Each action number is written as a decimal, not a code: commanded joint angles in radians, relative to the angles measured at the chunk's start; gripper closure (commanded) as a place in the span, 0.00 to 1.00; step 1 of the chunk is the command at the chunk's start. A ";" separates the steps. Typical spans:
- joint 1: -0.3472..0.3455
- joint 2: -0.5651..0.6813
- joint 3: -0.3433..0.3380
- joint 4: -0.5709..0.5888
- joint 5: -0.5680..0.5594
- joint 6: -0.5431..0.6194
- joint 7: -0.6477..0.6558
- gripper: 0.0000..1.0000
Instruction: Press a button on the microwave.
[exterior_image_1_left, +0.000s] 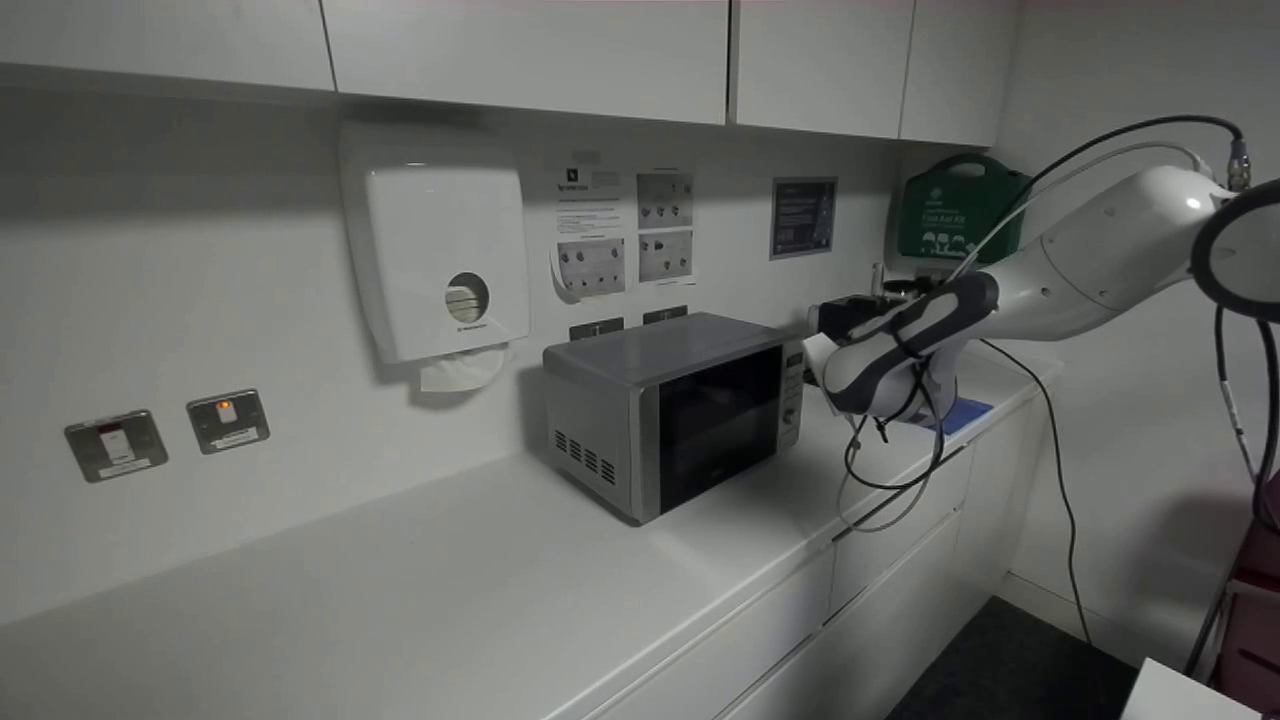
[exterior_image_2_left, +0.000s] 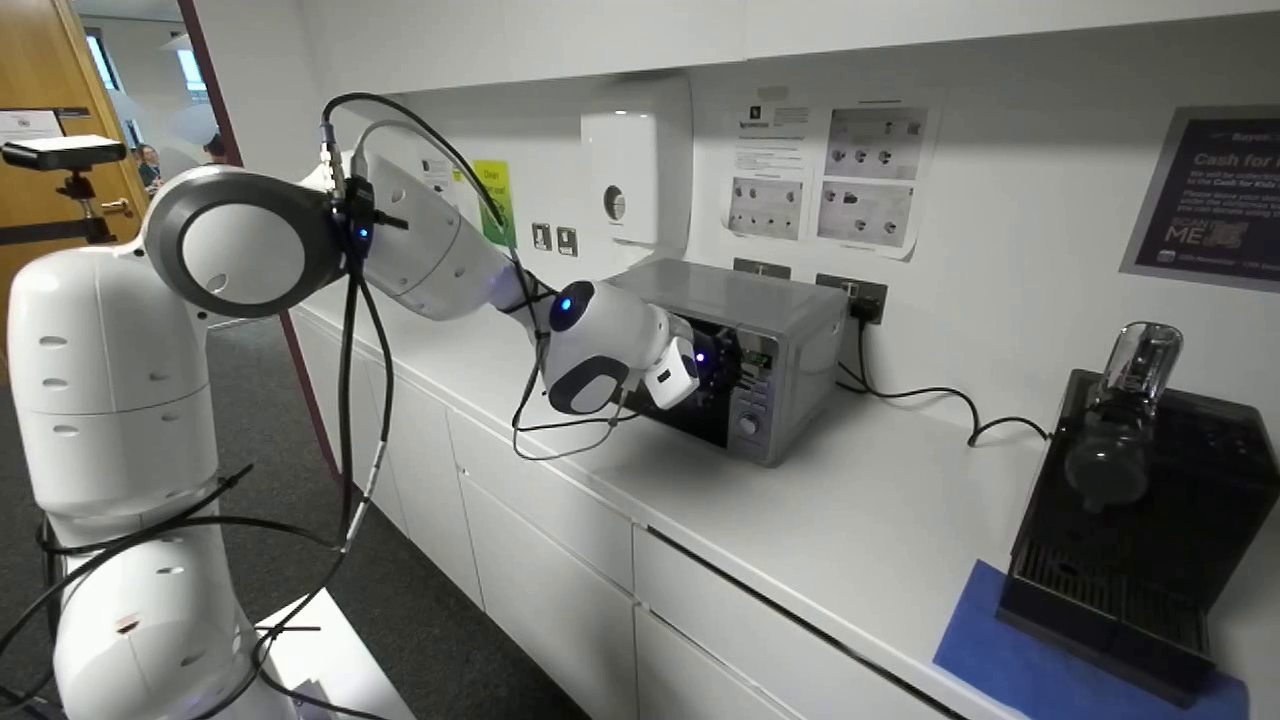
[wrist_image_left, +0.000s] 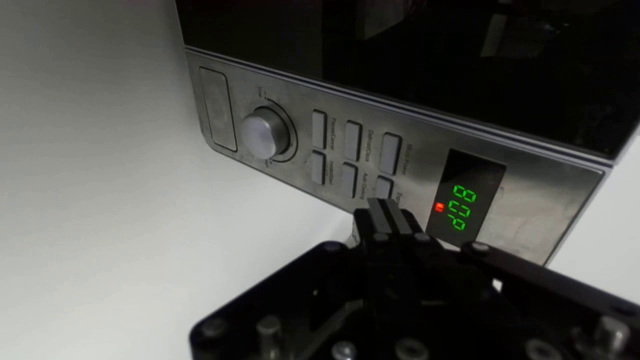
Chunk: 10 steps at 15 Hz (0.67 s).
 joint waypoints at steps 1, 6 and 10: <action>-0.014 0.020 0.004 0.024 -0.019 0.000 0.013 1.00; -0.018 0.046 0.001 0.038 -0.016 0.000 0.011 1.00; -0.019 0.056 -0.003 0.057 -0.017 0.000 0.010 1.00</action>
